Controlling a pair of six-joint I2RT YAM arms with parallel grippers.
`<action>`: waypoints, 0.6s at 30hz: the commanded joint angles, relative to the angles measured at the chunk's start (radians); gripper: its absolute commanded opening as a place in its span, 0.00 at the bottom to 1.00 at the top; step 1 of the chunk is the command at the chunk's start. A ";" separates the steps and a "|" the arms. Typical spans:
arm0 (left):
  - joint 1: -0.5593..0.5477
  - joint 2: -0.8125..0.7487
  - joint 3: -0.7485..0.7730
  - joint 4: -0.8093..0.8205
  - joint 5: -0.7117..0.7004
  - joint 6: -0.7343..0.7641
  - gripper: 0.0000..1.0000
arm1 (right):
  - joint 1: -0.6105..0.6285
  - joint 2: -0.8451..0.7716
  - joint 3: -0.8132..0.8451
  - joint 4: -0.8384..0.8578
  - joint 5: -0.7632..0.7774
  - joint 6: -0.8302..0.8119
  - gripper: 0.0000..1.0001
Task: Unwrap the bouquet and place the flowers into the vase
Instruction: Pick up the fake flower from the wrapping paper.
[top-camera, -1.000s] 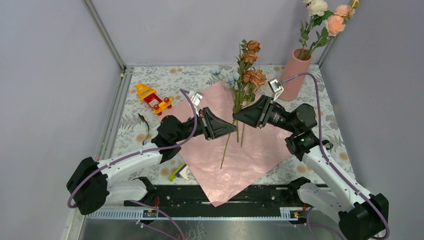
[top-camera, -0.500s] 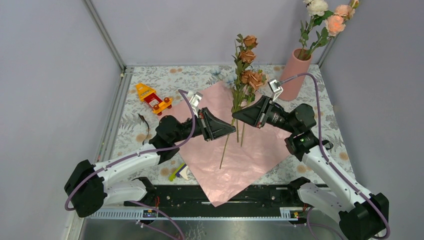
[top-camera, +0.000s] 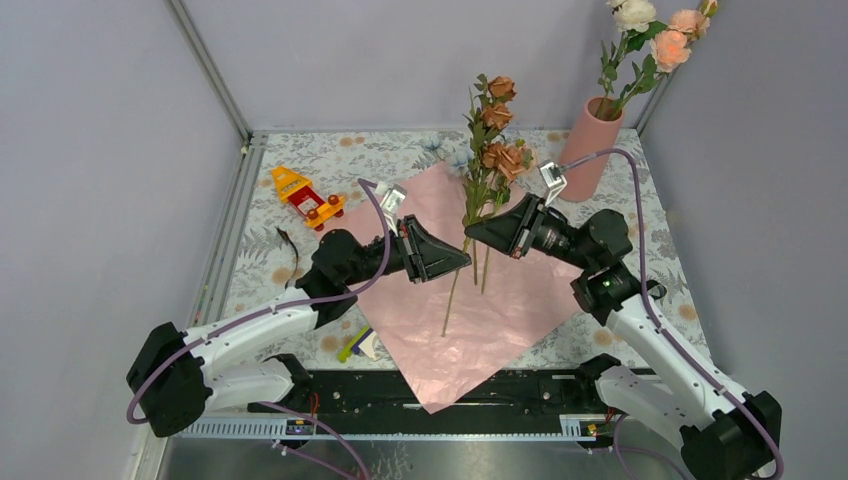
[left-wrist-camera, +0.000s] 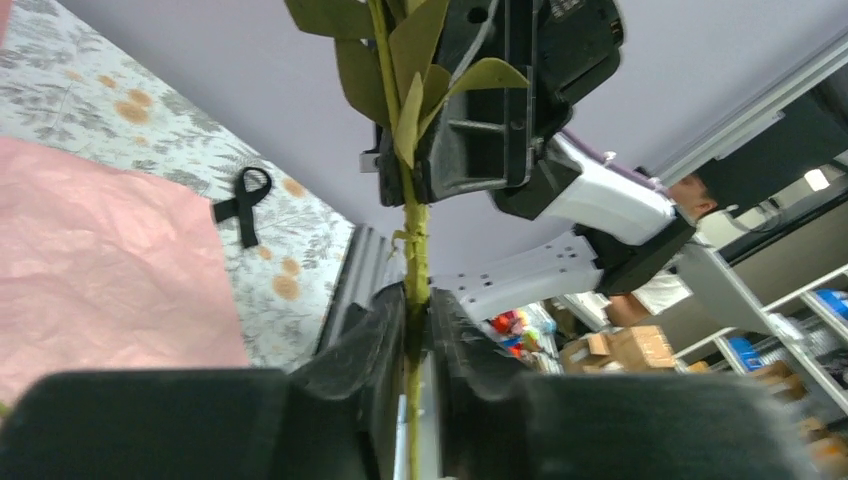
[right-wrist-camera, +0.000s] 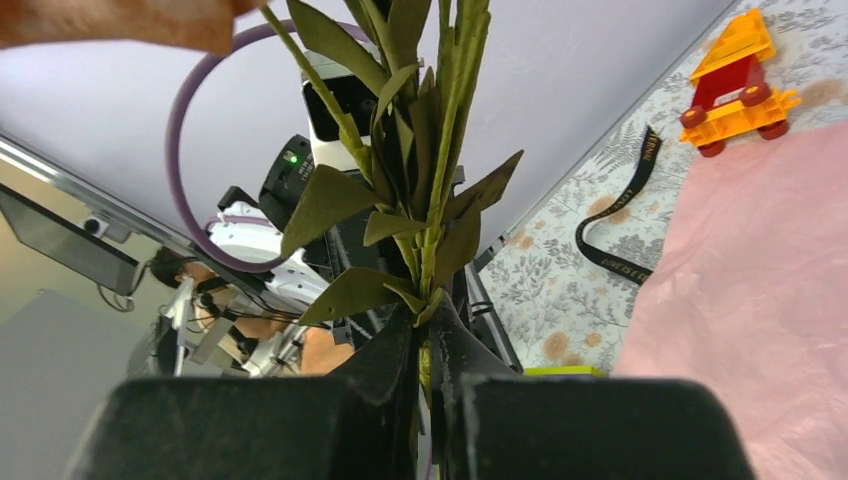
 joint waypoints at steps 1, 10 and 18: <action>-0.005 -0.037 0.053 -0.079 -0.029 0.064 0.28 | 0.012 -0.061 0.033 -0.052 0.045 -0.102 0.00; 0.022 -0.131 0.174 -0.510 -0.138 0.317 0.90 | 0.012 -0.185 0.136 -0.442 0.237 -0.392 0.00; 0.326 -0.216 0.286 -0.941 -0.056 0.486 0.96 | 0.011 -0.181 0.352 -0.826 0.610 -0.700 0.00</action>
